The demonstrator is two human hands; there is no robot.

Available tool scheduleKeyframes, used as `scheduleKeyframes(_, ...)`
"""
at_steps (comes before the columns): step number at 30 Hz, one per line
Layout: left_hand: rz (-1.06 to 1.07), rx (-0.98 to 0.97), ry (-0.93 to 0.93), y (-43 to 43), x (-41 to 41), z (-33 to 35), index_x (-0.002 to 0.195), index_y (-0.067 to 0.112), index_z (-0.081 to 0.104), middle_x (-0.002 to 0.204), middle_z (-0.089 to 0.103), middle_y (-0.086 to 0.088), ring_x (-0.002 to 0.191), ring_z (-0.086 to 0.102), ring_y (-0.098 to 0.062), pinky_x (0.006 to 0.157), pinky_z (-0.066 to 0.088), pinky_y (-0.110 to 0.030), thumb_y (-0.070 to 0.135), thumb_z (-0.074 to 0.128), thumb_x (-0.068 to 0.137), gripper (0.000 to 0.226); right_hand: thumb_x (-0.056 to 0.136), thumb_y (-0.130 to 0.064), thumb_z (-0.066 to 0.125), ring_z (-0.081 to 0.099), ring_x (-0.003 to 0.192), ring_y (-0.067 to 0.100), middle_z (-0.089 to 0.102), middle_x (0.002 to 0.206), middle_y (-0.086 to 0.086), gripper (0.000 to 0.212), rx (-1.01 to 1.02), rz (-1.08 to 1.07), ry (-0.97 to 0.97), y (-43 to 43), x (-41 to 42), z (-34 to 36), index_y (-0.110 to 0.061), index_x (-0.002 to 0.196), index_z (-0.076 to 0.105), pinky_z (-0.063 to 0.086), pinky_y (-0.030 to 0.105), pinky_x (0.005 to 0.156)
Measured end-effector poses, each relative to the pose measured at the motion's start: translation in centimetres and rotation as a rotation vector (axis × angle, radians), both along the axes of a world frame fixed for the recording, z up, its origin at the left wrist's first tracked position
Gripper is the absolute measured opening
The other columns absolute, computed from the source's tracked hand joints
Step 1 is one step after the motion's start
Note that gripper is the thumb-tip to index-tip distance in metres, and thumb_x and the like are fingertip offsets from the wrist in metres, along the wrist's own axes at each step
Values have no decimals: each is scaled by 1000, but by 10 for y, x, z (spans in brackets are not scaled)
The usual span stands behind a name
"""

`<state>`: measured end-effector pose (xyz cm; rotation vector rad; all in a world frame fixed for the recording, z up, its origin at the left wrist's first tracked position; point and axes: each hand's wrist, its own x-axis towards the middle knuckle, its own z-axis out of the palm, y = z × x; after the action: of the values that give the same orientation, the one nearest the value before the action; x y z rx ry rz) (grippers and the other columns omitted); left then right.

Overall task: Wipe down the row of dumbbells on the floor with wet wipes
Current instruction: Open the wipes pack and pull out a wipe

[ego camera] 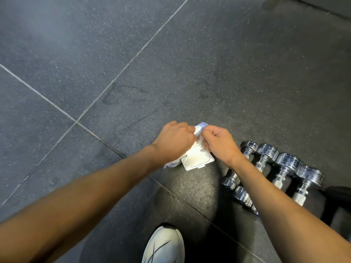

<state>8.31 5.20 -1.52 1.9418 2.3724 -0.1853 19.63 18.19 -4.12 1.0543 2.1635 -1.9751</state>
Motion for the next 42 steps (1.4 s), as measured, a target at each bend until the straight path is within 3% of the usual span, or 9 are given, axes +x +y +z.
scheduleKeyframes(3,92,-128,32,8,4,0,107,22,70,107,68,1,103,63,-24,75,29,-33,23,45,100,26,85,-17,52,38,56,13,46,56,-2,30,69,18,-12,-1,-3,1,-17,55,50,34,31,58)
scheduleKeyframes(10,138,-141,31,14,5,0,108,13,69,110,70,-5,101,65,-27,73,30,-33,30,38,103,36,88,-19,56,41,55,11,49,53,-5,37,145,30,-66,4,0,2,-19,51,54,36,30,57)
scheduleKeyframes(18,20,-17,3,9,-8,-6,66,12,70,63,66,-5,51,62,-27,54,25,-25,28,52,77,27,89,-21,55,46,53,10,55,52,-4,38,151,19,-64,5,2,7,-22,50,57,41,28,57)
scheduleKeyframes(23,97,-63,-6,11,-4,-3,98,13,68,96,68,-3,82,65,-25,64,30,-31,32,47,91,29,89,-22,54,46,51,8,57,54,1,32,152,36,-73,5,2,9,-9,60,57,41,27,57)
scheduleKeyframes(27,118,-127,14,13,-2,5,103,13,65,101,66,-2,76,50,-21,66,30,-31,32,43,94,31,91,-24,55,47,52,8,58,54,-2,32,154,65,-74,5,3,9,-7,64,58,44,27,58)
scheduleKeyframes(32,24,35,-11,3,-6,-1,74,9,69,68,63,-3,49,53,-24,53,24,-26,32,35,77,41,92,-18,55,45,48,2,60,50,-16,32,197,100,-57,4,4,11,-12,61,55,40,19,53)
scheduleKeyframes(35,25,148,-50,-7,-7,-2,61,11,63,56,58,-3,39,51,-26,49,23,-22,25,46,71,24,90,-26,57,45,54,7,64,61,5,31,265,134,-49,2,5,9,-7,65,56,43,27,58)
scheduleKeyframes(38,92,169,-122,-14,-5,-4,67,13,64,62,61,-2,46,58,-26,46,30,-22,20,60,71,10,90,-28,57,46,53,4,63,58,-6,28,254,174,-89,1,3,5,-11,68,60,42,24,56)
scheduleKeyframes(42,252,5,-260,-24,-13,-3,97,23,66,96,61,6,83,61,-18,65,36,-28,42,62,89,20,88,-30,58,46,57,8,68,71,7,27,235,166,-108,-1,3,3,-9,73,64,41,28,58)
